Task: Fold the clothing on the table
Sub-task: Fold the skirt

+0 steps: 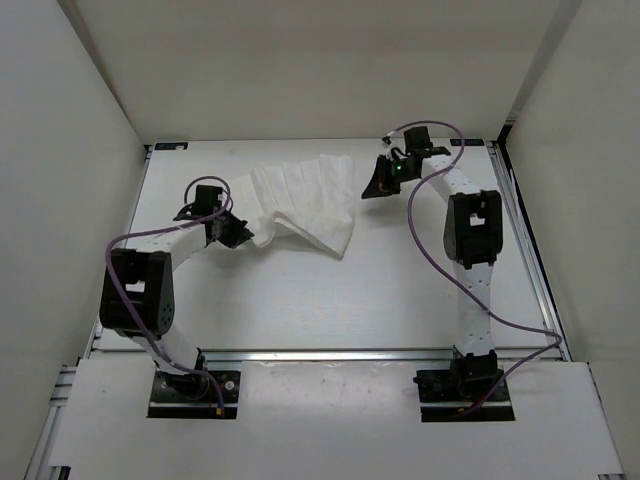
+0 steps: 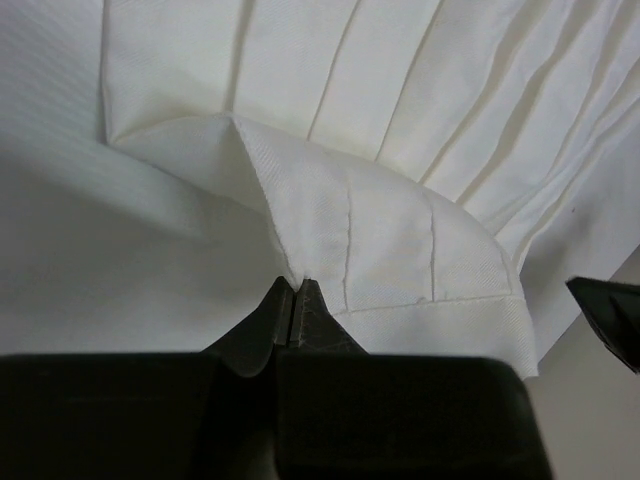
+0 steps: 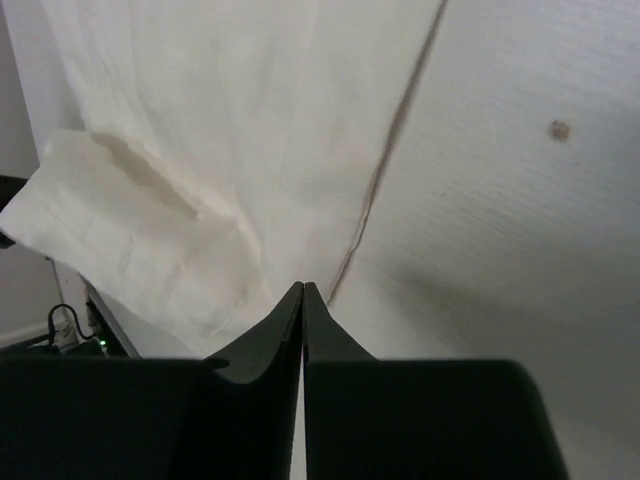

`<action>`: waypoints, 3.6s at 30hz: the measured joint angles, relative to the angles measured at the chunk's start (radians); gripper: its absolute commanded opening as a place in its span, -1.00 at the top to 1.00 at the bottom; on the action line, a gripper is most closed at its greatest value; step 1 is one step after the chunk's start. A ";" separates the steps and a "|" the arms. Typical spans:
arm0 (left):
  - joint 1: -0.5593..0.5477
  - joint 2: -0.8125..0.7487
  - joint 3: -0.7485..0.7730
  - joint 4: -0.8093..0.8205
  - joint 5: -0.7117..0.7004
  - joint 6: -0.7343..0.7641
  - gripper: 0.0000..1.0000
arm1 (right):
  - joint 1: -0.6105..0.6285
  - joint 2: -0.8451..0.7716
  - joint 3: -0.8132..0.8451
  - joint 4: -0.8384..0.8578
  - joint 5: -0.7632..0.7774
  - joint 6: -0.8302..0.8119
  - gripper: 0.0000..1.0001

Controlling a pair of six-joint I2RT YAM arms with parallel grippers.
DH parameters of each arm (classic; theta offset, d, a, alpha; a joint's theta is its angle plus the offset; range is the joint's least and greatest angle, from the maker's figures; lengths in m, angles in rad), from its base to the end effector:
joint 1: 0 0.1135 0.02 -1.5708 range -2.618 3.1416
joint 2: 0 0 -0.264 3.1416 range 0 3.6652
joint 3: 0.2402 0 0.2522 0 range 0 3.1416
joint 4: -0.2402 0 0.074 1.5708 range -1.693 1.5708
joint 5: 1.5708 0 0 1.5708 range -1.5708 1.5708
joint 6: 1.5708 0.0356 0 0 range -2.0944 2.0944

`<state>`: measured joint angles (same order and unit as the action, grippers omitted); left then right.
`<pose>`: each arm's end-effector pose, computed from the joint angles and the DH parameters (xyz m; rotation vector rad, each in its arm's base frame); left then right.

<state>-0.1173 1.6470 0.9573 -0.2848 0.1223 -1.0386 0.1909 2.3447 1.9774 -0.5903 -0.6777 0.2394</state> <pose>0.3259 -0.0428 0.1767 -1.1323 2.3938 -0.5803 0.4997 0.1193 0.1871 -0.2182 2.5055 1.0295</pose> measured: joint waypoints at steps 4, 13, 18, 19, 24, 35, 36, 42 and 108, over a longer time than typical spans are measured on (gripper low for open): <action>0.000 -0.103 -0.034 -0.046 -0.007 0.029 1.00 | 0.024 0.083 0.007 -0.016 -0.027 0.005 0.50; -0.102 -0.447 -0.267 -0.092 -0.016 0.042 1.00 | 0.103 0.096 0.012 -0.011 -0.062 0.006 0.83; -0.132 -0.523 -0.369 -0.164 -0.025 0.048 1.00 | 0.114 0.096 0.005 -0.022 -0.034 0.007 0.88; -0.134 -0.534 -0.373 -0.178 -0.029 0.054 1.00 | 0.112 0.096 -0.005 -0.029 -0.024 0.007 0.90; -0.134 -0.613 -0.373 -0.212 -0.036 0.089 1.00 | 0.102 -0.011 -0.236 -0.031 0.006 0.010 0.93; -0.133 -0.836 -0.462 -0.274 0.012 0.095 1.00 | 0.172 -0.645 -0.925 -0.048 0.177 0.034 0.47; -0.130 -0.850 -0.466 -0.286 0.018 0.095 1.00 | 0.176 -0.689 -0.949 -0.053 0.183 0.042 0.40; -0.142 -0.861 -0.469 -0.301 0.034 0.096 1.00 | 0.206 -0.855 -1.059 -0.054 0.209 0.072 0.16; -0.073 -0.988 -0.245 -0.697 0.260 0.163 1.00 | 0.238 -1.226 -1.036 -0.258 0.057 0.304 1.00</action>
<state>-0.1905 0.6586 0.7128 -0.9813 0.3820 -0.8761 0.4294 1.1187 0.9409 -0.8482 -0.6209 0.5430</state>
